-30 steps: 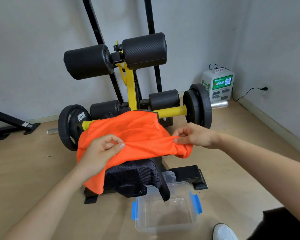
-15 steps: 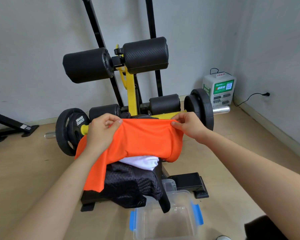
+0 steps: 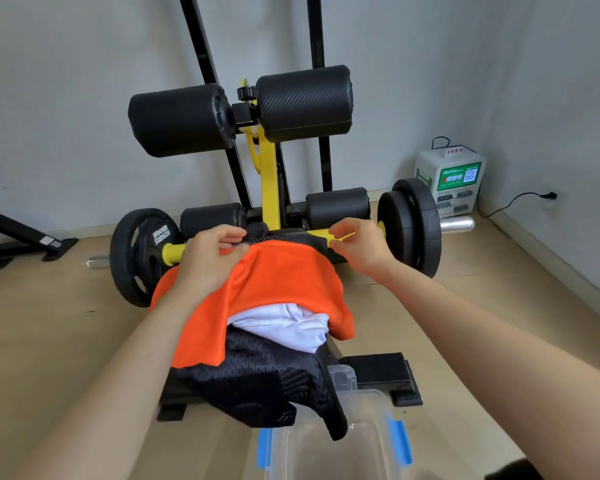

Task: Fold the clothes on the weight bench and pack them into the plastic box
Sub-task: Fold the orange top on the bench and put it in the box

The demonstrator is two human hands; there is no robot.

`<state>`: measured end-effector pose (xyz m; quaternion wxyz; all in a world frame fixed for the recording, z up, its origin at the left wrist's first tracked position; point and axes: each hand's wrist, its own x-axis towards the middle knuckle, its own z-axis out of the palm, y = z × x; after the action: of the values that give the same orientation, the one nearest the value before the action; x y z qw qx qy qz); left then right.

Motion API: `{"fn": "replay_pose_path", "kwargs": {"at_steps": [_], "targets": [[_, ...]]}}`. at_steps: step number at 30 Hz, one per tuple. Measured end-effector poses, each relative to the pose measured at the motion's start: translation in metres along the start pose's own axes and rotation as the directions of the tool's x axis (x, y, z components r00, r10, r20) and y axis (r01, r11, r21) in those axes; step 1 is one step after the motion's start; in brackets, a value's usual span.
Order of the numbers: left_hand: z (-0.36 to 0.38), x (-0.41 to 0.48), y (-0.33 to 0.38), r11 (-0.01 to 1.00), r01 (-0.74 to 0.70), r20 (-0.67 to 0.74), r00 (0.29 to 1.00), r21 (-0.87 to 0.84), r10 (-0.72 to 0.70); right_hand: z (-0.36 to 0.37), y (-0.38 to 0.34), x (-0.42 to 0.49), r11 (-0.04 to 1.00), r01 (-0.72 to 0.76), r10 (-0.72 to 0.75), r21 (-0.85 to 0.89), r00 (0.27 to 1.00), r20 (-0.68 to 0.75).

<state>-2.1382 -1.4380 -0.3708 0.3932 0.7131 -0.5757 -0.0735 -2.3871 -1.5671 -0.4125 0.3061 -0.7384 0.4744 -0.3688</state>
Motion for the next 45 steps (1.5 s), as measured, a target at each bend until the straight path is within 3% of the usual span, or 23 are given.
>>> {"fn": "replay_pose_path", "kwargs": {"at_steps": [4, 8, 14, 17, 20, 24, 28, 31, 39, 43, 45], "targets": [[-0.029, -0.03, -0.001, 0.999, -0.05, 0.056, 0.997, 0.005, 0.05, 0.006, -0.029, -0.016, 0.98, 0.185, -0.193, 0.072, 0.973, 0.127], [-0.05, -0.071, -0.009, 0.996, -0.03, 0.096, 0.995, 0.085, 0.022, 0.028, -0.058, -0.04, 0.925, 0.375, -0.378, 0.065, 0.887, 0.267], [-0.048, -0.117, -0.018, 0.859, 0.047, 0.085, 0.991, 0.51, -0.104, 0.064, -0.08, -0.061, 0.782, 0.623, -0.588, -0.001, 0.738, 0.333], [-0.038, -0.128, -0.018, 0.792, 0.039, 0.075, 0.991, 0.61, -0.107, 0.078, -0.085, -0.061, 0.75, 0.661, -0.625, 0.006, 0.705, 0.335], [-0.042, -0.131, -0.018, 0.835, -0.001, 0.068, 0.997, 0.55, -0.044, 0.088, -0.093, -0.059, 0.73, 0.68, -0.617, -0.062, 0.696, 0.368], [-0.061, -0.126, -0.028, 0.937, 0.142, 0.028, 0.987, 0.32, -0.159, 0.099, -0.096, -0.053, 0.705, 0.702, -0.602, -0.103, 0.669, 0.437], [-0.075, -0.115, -0.045, 0.968, 0.241, -0.047, 0.969, -0.065, -0.244, 0.099, -0.103, -0.044, 0.783, 0.618, -0.548, -0.066, 0.737, 0.395], [-0.08, -0.105, -0.049, 0.94, 0.271, -0.111, 0.948, -0.206, -0.298, 0.102, -0.114, -0.039, 0.838, 0.545, -0.506, -0.017, 0.788, 0.35], [-0.101, -0.047, -0.069, 0.933, 0.222, -0.353, 0.881, -0.283, -0.316, 0.113, -0.15, -0.004, 0.845, 0.527, -0.491, -0.09, 0.832, 0.259], [-0.1, -0.027, -0.075, 0.949, 0.194, -0.489, 0.821, -0.248, -0.296, 0.119, -0.157, 0.012, 0.863, 0.499, -0.456, -0.077, 0.836, 0.304], [-0.094, -0.023, -0.082, 0.921, 0.209, -0.495, 0.792, -0.329, -0.357, 0.117, -0.152, 0.013, 0.896, 0.442, -0.395, -0.041, 0.835, 0.384]]}}
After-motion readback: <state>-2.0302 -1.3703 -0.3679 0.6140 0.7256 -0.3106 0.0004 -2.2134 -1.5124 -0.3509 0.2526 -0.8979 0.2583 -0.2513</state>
